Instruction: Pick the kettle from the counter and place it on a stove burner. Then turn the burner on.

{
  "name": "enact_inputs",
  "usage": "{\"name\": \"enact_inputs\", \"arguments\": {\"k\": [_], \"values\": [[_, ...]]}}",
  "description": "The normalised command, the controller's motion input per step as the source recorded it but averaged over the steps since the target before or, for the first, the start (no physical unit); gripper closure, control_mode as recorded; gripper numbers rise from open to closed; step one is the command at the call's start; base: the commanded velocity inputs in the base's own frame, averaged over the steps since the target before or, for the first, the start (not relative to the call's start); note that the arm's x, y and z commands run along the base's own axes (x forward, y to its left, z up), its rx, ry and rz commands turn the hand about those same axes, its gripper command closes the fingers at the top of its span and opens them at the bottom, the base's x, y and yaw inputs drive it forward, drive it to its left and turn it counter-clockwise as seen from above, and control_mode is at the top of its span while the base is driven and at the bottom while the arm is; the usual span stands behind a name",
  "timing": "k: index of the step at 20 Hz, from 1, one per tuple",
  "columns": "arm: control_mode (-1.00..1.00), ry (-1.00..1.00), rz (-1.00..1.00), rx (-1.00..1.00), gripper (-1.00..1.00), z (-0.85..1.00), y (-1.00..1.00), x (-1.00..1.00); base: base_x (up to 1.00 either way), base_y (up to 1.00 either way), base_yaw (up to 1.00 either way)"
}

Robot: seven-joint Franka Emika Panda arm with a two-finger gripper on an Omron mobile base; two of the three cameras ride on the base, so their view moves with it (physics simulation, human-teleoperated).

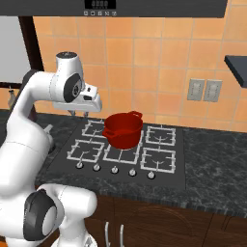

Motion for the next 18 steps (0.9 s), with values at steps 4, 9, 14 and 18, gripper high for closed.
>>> {"name": "enact_inputs", "arguments": {"k": [4,9,14,18], "values": [[-1.00,0.01,0.00,0.00,-1.00,-0.08,0.21,-0.03,0.00,0.00,0.00],[-1.00,0.05,0.01,0.00,-1.00,-0.35,0.86,0.00,0.00,0.00,0.00],[-1.00,0.00,0.04,0.00,-1.00,-0.55,1.00,0.35,0.00,0.00,0.00],[-1.00,0.00,0.04,0.00,-1.00,-0.50,1.00,0.47,0.00,0.00,0.00]]}}
